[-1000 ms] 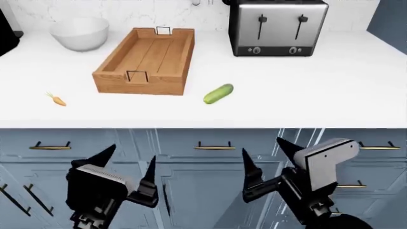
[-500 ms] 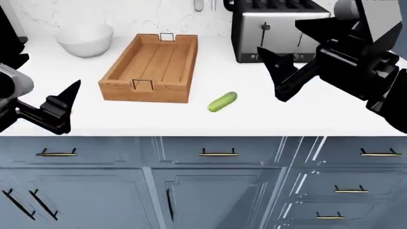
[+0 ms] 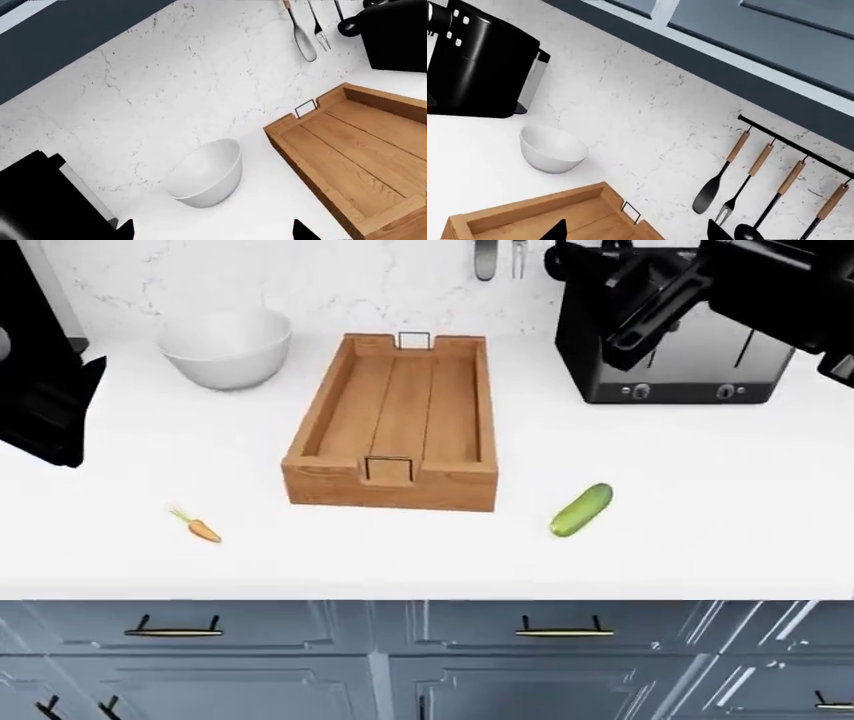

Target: Place the two vegetables and bowl onto the tray for setting up a vegetable dip station.

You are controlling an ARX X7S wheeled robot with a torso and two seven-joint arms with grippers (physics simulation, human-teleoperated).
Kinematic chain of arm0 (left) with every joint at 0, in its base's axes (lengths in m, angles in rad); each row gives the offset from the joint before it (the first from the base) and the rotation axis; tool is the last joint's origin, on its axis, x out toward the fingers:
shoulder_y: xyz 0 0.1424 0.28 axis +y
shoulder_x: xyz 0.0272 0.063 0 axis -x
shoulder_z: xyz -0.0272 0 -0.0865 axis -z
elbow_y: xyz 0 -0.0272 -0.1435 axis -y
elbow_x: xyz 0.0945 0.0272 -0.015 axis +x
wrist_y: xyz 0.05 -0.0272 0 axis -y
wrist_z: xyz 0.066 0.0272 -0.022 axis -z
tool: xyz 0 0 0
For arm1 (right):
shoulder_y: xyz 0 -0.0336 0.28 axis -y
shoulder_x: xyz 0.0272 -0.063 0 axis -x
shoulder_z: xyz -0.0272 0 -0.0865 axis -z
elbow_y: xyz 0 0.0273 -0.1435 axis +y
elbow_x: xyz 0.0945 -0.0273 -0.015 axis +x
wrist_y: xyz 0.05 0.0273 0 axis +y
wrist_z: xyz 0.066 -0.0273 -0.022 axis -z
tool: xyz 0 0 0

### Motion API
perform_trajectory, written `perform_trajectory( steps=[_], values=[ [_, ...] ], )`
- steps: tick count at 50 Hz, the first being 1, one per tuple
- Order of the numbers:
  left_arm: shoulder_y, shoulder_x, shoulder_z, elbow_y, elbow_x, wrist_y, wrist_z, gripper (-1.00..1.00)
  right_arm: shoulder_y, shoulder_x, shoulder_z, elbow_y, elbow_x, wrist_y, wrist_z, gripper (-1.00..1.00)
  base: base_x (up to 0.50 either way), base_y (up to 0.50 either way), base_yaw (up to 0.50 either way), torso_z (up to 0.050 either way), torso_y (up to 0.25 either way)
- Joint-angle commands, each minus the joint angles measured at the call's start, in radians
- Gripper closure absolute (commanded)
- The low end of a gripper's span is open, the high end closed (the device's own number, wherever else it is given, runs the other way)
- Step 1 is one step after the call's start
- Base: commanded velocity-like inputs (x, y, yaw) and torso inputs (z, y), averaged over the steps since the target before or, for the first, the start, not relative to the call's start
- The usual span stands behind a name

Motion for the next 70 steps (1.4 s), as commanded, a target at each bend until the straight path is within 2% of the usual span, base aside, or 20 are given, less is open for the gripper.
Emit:
perform_trajectory(
  steps=[1,16,21,29,31,32,33,34,35,36,38,43,44,46,49,52,55,59,67,70],
  values=[
    [-0.028,-0.018,0.047,-0.022,0.022,0.030,0.011,-1.00,0.027,-0.013,-0.009,0.049,-0.017,-0.037,-0.001,-1.00,0.46,0.25,0.00,0.000,0.000],
    [-0.038,-0.026,0.071,-0.011,0.036,0.046,0.013,-1.00,0.020,-0.025,0.001,0.065,-0.028,-0.059,0.023,-1.00,0.49,0.10,0.00,0.000,0.000],
    [-0.018,-0.024,0.065,-0.003,0.032,0.052,0.011,-1.00,-0.009,-0.013,0.016,0.020,-0.001,0.026,0.067,-1.00,0.35,0.02,0.00,0.000,0.003],
    [-0.057,0.054,0.171,-0.122,0.056,0.215,0.101,-1.00,-0.028,-0.068,0.063,-0.048,0.010,0.182,0.238,-1.00,0.00,0.00,0.00,0.000,0.000],
    [-0.086,0.068,0.217,-0.188,0.074,0.276,0.156,-1.00,-0.032,-0.039,-0.019,-0.103,-0.040,0.158,0.248,-1.00,0.00,0.00,0.00,0.000,0.000],
    [-0.104,0.078,0.226,-0.211,0.068,0.278,0.176,-1.00,-0.020,-0.015,-0.084,-0.120,-0.091,0.093,0.231,-1.00,0.00,0.00,0.00,0.000,0.000],
    [-0.106,0.075,0.238,-0.206,0.065,0.282,0.194,-1.00,0.031,-0.008,-0.120,-0.126,-0.087,0.127,0.201,-1.00,0.00,0.00,0.00,0.000,0.000],
    [-0.112,0.074,0.234,-0.195,0.054,0.265,0.196,-1.00,0.040,0.026,-0.173,-0.133,-0.138,-0.002,0.147,-1.00,0.00,0.00,0.00,0.000,0.000],
    [-0.129,0.074,0.224,-0.174,0.036,0.239,0.199,-1.00,0.061,0.004,-0.110,-0.098,-0.090,0.003,0.132,-1.00,0.00,0.00,0.00,0.000,0.000],
    [-0.137,0.080,0.220,-0.162,0.029,0.228,0.194,-1.00,0.077,0.045,-0.150,-0.105,-0.123,-0.063,0.078,-1.00,0.00,0.00,0.00,0.000,0.000],
    [-0.159,0.101,0.216,-0.148,0.031,0.217,0.171,-1.00,0.107,0.191,-0.341,-0.114,-0.258,-0.233,-0.130,-1.00,0.00,0.00,0.00,0.000,0.000],
    [-0.217,0.113,0.249,-0.122,0.065,0.170,0.132,-1.00,0.181,0.290,-0.553,-0.010,-0.440,-0.507,-0.389,-1.00,0.00,0.00,0.00,0.000,0.000],
    [-0.232,0.114,0.255,-0.131,0.067,0.168,0.139,-1.00,0.187,0.277,-0.552,-0.011,-0.428,-0.458,-0.391,-1.00,0.00,0.00,0.00,0.000,0.000],
    [-0.260,0.124,0.277,-0.183,0.089,0.217,0.159,-1.00,0.204,0.296,-0.594,-0.016,-0.460,-0.540,-0.460,-1.00,0.00,0.00,0.00,0.000,0.000],
    [-0.279,0.173,0.305,-0.272,0.124,0.326,0.172,-1.00,0.207,0.361,-0.611,-0.097,-0.437,-0.534,-0.544,-1.00,0.00,0.00,0.00,0.000,0.000],
    [-0.290,0.239,0.321,-0.330,0.143,0.401,0.158,-1.00,0.237,0.402,-0.644,-0.071,-0.457,-0.610,-0.659,-1.00,0.00,0.00,0.00,0.000,0.000],
    [-0.311,0.294,0.359,-0.411,0.171,0.470,0.168,-1.00,0.280,0.400,-0.691,0.043,-0.514,-0.753,-0.780,-1.00,0.00,0.00,0.00,0.000,0.000],
    [-0.377,0.339,0.394,-0.523,0.203,0.532,0.195,-1.00,0.327,0.363,-0.743,0.125,-0.565,-0.748,-0.880,-1.00,0.00,0.00,0.00,0.000,0.000],
    [-0.338,0.338,0.398,-0.551,0.213,0.578,0.185,-1.00,0.428,0.278,-0.908,0.302,-0.722,-0.806,-1.094,-1.00,0.00,0.00,0.00,0.000,0.000],
    [-0.326,0.334,0.390,-0.556,0.210,0.584,0.179,-1.00,0.466,0.300,-0.996,0.272,-0.710,-0.785,-1.110,-1.00,0.00,0.00,0.00,0.000,0.000]
  ],
)
